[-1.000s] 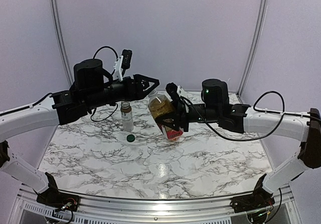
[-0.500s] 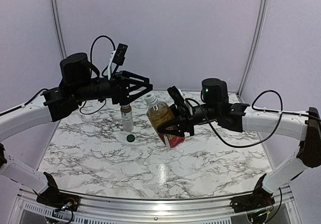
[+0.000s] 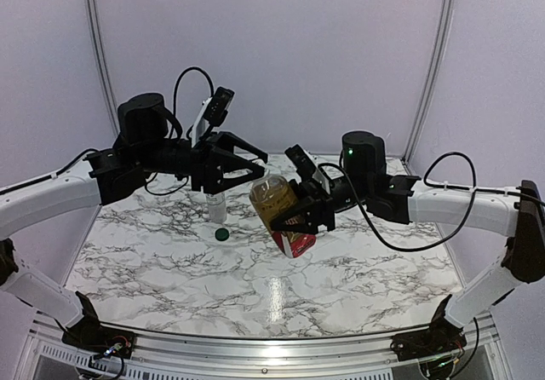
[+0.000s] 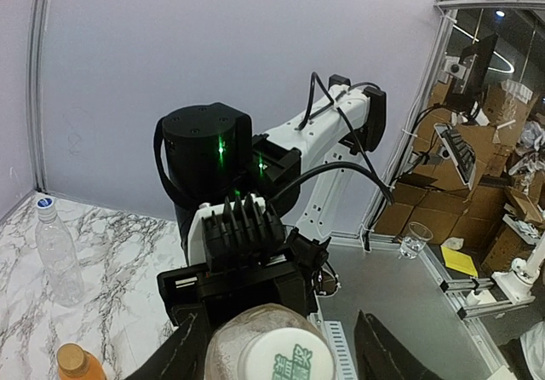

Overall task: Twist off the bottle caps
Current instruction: Unscrew the bottle cap from the plastic bottle.

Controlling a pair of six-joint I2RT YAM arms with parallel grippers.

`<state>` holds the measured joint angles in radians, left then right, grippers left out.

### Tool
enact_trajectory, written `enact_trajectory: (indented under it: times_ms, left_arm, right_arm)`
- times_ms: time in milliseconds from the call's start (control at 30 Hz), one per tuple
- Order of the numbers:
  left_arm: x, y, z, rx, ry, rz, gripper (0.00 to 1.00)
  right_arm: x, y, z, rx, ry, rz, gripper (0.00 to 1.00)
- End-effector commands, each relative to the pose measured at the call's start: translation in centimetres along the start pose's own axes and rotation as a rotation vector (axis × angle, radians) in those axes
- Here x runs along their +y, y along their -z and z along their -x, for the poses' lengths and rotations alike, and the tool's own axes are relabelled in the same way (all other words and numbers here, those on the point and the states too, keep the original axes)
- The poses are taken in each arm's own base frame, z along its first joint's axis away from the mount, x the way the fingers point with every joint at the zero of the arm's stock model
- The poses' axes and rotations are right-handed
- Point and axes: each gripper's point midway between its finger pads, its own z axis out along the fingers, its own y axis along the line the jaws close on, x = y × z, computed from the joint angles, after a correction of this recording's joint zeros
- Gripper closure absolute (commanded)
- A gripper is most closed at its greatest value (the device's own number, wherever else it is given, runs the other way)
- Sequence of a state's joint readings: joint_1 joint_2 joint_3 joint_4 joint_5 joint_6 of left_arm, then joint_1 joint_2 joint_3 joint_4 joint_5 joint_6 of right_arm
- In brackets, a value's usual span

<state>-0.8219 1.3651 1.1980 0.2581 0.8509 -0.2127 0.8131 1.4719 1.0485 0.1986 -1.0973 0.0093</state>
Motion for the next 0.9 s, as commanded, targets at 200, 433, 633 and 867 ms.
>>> enact_trajectory:
  times_ms: [200,433,633,867]
  left_arm:
    - [-0.8,-0.2,1.4,-0.028,-0.046,-0.063,0.50]
    - [-0.6,-0.2,1.4,-0.033,-0.040,-0.050,0.60]
    - [-0.2,-0.3,1.3,-0.035,-0.030,-0.035,0.70]
    - [0.9,0.0,1.1,-0.051,0.003,0.045,0.79]
  right_arm:
    - [-0.1,0.1,1.6,-0.030,0.032,0.020,0.57]
    - [-0.3,0.0,1.4,-0.026,0.027,0.018,0.57]
    - [-0.6,0.1,1.3,-0.022,0.023,-0.002,0.57]
    - [-2.2,0.5,1.8,-0.018,0.025,-0.119,0.57]
